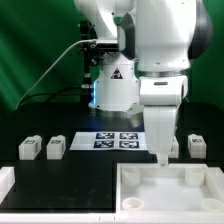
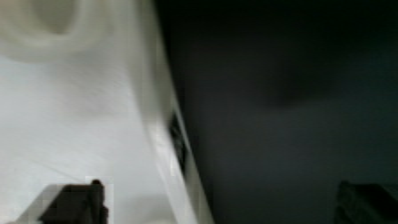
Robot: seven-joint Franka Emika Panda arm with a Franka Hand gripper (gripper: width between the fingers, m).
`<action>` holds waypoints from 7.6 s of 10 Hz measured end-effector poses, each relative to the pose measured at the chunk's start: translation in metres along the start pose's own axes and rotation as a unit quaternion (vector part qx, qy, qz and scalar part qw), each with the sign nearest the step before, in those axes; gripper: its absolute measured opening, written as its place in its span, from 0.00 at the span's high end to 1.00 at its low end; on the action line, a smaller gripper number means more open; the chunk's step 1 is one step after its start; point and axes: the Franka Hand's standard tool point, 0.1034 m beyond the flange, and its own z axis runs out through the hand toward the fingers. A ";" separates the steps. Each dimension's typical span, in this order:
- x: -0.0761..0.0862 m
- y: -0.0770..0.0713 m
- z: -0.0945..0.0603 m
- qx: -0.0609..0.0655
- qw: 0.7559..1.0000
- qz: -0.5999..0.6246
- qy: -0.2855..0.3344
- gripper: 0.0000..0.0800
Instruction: Assemble one leg
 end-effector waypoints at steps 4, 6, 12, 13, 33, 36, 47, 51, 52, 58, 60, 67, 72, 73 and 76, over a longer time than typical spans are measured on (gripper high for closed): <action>0.019 -0.015 -0.005 0.005 0.972 0.237 0.009 0.19; 0.027 -0.027 -0.003 0.016 0.924 0.382 0.012 0.19; 0.053 -0.054 -0.002 0.031 0.845 0.534 0.002 0.19; 0.047 -0.063 -0.001 0.060 0.844 0.530 -0.053 0.19; 0.047 -0.118 0.026 0.258 0.731 0.493 -0.395 0.64; 0.047 -0.118 0.026 0.258 0.731 0.493 -0.395 0.64; 0.053 -0.016 -0.077 0.179 0.815 0.503 -0.223 0.64; 0.052 -0.004 -0.082 0.066 0.844 0.529 -0.058 0.64; 0.052 0.003 -0.083 0.046 0.847 0.528 -0.025 0.64; 0.046 0.081 -0.110 -0.156 0.825 0.481 0.254 0.63; 0.046 0.079 -0.103 -0.147 0.829 0.483 0.242 0.63; 0.076 0.110 -0.069 -0.138 0.822 0.492 0.251 0.63; 0.072 0.116 -0.059 -0.137 0.821 0.497 0.246 0.63; 0.073 0.117 -0.056 -0.136 0.821 0.498 0.246 0.63; 0.075 0.113 -0.044 -0.131 0.823 0.497 0.242 0.63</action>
Offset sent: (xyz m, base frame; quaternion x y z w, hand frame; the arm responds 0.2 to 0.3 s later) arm 0.0000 0.0000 0.0000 0.0000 0.0000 0.2667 0.9638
